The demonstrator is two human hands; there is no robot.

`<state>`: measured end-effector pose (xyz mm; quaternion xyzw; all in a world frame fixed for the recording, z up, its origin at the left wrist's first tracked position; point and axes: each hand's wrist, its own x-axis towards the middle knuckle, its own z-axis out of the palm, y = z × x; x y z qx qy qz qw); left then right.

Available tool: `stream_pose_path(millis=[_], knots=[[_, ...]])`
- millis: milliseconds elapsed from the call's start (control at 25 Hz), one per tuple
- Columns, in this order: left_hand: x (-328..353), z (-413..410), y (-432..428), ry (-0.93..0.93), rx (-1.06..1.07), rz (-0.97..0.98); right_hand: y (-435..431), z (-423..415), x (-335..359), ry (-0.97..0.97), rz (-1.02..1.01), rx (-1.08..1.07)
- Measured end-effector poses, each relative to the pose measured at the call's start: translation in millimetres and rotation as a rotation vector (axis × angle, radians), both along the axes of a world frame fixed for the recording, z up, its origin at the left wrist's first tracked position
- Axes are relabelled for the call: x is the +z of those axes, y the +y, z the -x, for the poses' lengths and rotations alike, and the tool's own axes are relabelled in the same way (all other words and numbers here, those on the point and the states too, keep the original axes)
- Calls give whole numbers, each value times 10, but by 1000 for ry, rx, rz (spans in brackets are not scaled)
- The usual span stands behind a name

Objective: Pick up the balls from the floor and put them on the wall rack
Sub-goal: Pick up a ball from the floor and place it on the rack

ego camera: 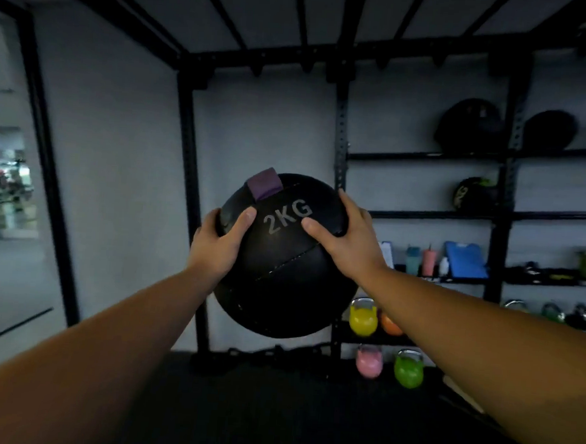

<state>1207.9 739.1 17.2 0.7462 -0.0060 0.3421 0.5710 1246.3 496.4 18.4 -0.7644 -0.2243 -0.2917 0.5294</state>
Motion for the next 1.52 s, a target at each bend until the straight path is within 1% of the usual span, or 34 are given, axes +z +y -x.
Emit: stream_pose_path(millis=[120,200,320,480,560,680,760,920,1120,1320,1520], knots=[[197,-603,-51,-107,-39,-21,-77,-440,231,-91,0,-46],[319,-1095,-48,-140,-78,-28,-89,-848,330,-127,-8,-79],[379,-1783,-116,-114,-134,-42,-159,-1392,339,-121,-2,-131],[354,-2674,-452,-92,-198,-89,-438,-2109,170,-111,-46,-248],[318,-3133,-644,-86,-230,-73,-629,-2536,134,-100,-49,-291],[342,-3838,-945,-75,-257,-82,-962,-3247,137,-137,-61,-292],[366,-4304,-1168,-105,-246,-103,-1163,-3756,119,-173,-73,-257],[494,-5226,-1475,-94,-228,-137,-1469,-4704,148,-142,-109,-249],[462,-6465,-1672,-91,-210,-106,-1671,-5874,247,-165,-66,-236],[402,-7869,-1910,-149,-279,-101,-1904,-7123,216,-184,-67,-268],[548,-9169,-2132,-130,-352,-129,-2141,-8328,287,-171,-101,-323]])
